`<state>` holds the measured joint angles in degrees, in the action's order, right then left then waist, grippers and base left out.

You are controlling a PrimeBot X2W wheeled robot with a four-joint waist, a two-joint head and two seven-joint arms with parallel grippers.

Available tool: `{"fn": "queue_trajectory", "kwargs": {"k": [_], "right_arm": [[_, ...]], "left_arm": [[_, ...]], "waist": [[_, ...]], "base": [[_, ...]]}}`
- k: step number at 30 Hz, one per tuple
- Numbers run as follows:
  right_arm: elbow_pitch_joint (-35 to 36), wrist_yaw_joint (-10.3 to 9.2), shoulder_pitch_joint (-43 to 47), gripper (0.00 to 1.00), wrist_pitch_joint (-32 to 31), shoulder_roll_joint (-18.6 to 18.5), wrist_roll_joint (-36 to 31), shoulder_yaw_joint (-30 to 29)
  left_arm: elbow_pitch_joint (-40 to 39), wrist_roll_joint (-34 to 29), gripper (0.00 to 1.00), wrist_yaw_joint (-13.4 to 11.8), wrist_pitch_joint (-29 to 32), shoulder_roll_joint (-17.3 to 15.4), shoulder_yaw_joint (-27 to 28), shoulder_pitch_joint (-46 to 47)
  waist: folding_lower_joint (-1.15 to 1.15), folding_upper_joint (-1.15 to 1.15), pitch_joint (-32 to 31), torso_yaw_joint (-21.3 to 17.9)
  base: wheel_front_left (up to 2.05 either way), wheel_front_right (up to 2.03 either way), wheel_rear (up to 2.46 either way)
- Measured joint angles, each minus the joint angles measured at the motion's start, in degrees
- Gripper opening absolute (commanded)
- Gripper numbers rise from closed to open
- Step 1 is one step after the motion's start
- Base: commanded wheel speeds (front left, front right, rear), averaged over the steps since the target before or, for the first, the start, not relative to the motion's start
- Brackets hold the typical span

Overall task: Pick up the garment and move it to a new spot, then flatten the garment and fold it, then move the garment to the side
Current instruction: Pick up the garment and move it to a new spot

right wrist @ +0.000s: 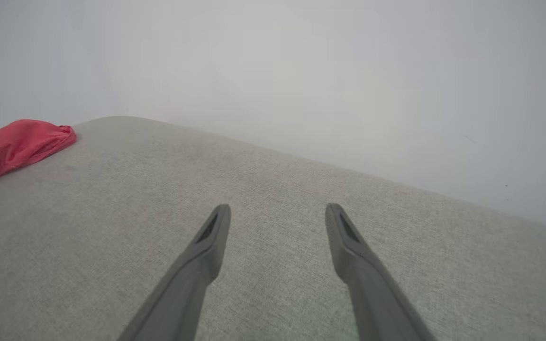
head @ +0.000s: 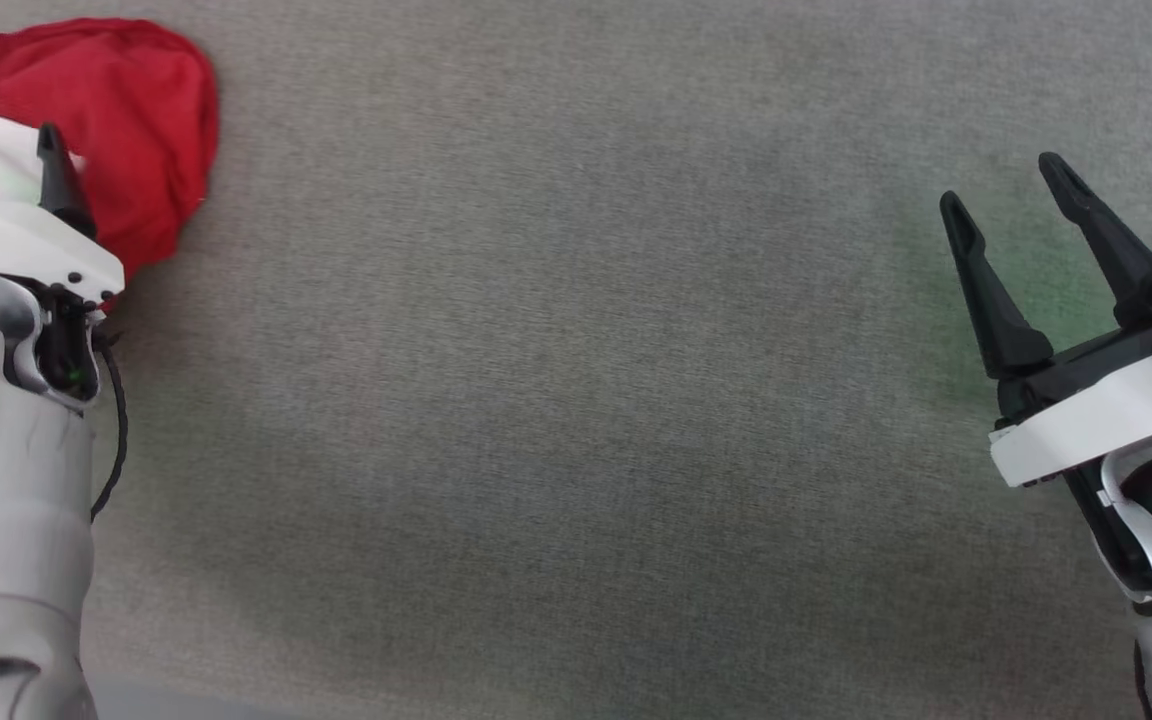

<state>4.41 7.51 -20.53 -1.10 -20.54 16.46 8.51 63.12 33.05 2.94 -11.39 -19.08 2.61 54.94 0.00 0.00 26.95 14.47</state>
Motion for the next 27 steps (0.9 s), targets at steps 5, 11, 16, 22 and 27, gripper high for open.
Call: {"fn": "queue_trajectory", "kwargs": {"k": [5,11,16,22,27], "right_arm": [[1.0,-0.01,-0.2,1.0,-1.1,-0.7,0.0,0.4],[2.5,-0.01,-0.5,1.0,-2.5,-1.1,0.2,0.9],[3.2,0.0,-0.4,1.0,-3.5,-1.3,0.5,1.3],[4.1,0.0,-0.4,1.0,-4.3,-1.4,0.6,1.0],[4.2,-0.01,0.0,1.0,-4.4,-1.2,0.5,-0.3]], "left_arm": [[7.3,0.0,1.0,-3.0,4.4,-0.3,-0.6,3.4],[9.9,-1.2,1.0,-6.4,14.0,-0.9,-2.7,4.2],[10.0,-1.9,1.0,-6.9,20.5,-1.7,-4.4,4.5],[9.9,-2.3,0.0,-7.1,24.2,-2.5,-5.6,4.8],[10.2,-2.3,0.0,-6.0,21.3,-2.8,-5.7,5.0]], "waist": [[0.0,0.0,0.7,-1.0],[0.0,0.0,1.0,-1.9],[0.0,0.0,0.9,-2.4],[0.0,0.0,0.9,-3.0],[0.0,0.0,0.3,-2.9]], "base": [[0.0,0.0,0.0],[0.0,0.0,0.0],[0.0,0.0,0.0],[0.0,0.0,0.0],[0.0,0.0,0.0]]}}
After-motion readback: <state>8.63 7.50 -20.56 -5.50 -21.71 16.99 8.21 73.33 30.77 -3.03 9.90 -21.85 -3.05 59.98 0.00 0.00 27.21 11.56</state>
